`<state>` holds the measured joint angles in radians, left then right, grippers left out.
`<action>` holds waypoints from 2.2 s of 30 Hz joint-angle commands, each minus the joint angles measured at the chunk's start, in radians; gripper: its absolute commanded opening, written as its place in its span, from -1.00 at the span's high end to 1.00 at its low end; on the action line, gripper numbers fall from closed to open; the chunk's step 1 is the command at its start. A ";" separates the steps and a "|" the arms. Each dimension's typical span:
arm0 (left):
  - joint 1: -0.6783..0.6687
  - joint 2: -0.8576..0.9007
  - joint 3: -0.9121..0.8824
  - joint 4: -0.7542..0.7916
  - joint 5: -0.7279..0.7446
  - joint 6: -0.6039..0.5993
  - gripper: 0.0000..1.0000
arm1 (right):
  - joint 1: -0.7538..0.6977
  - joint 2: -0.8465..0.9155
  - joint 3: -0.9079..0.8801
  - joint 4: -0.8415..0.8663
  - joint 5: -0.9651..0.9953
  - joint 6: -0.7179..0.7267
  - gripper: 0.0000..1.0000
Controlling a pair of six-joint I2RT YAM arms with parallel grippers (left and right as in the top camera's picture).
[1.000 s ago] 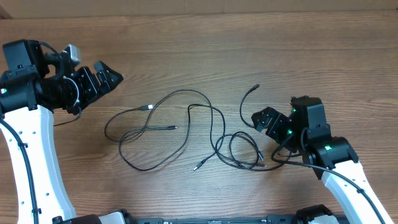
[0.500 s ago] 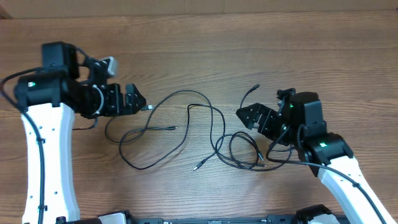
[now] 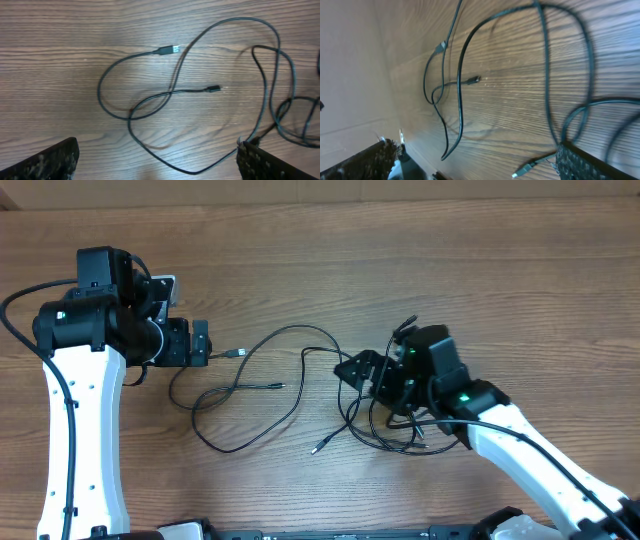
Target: Untangle cables
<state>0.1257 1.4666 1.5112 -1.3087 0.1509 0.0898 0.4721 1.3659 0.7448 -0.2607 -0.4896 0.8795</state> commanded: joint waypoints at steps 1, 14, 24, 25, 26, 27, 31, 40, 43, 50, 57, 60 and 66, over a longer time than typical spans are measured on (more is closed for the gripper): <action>-0.001 0.002 -0.006 0.004 -0.047 0.026 -0.99 | 0.055 0.061 0.003 0.054 -0.002 0.068 -1.00; -0.002 0.002 -0.006 0.005 -0.047 0.026 -1.00 | 0.214 0.293 0.003 0.401 0.100 0.146 -1.00; -0.002 0.002 -0.006 0.005 -0.047 0.026 -0.99 | 0.266 0.380 0.003 0.599 0.186 0.251 -0.83; -0.002 0.002 -0.006 0.004 -0.047 0.026 -1.00 | 0.269 0.386 0.003 0.614 0.186 0.251 -0.82; -0.002 0.002 -0.006 0.005 -0.047 0.026 -0.99 | 0.274 0.391 0.003 0.628 0.186 0.251 -0.82; -0.002 0.002 -0.006 0.004 -0.047 0.026 -1.00 | 0.280 0.397 0.003 0.642 0.186 0.251 -0.81; -0.002 0.002 -0.006 0.004 -0.047 0.026 -1.00 | 0.303 0.418 0.003 0.689 0.188 0.253 -0.76; -0.002 0.002 -0.006 0.004 -0.047 0.026 -1.00 | 0.381 0.420 0.003 0.702 0.306 0.306 -0.41; -0.002 0.002 -0.006 0.005 -0.047 0.026 -0.99 | 0.399 0.420 0.003 0.706 0.306 0.306 0.11; -0.002 0.002 -0.006 0.005 -0.047 0.026 -1.00 | 0.418 0.419 0.003 0.787 0.244 0.251 0.92; -0.002 0.002 -0.006 0.005 -0.047 0.026 -0.99 | 0.405 0.355 0.003 0.801 0.231 0.070 0.92; -0.002 0.002 -0.006 0.004 -0.047 0.026 -1.00 | 0.383 0.285 0.005 0.730 0.236 0.005 0.92; -0.002 0.002 -0.006 0.004 -0.047 0.026 -1.00 | 0.315 0.109 0.134 0.291 0.262 -0.230 0.92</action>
<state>0.1257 1.4666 1.5093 -1.3079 0.1101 0.0898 0.8211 1.5665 0.7753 0.1623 -0.2550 0.8330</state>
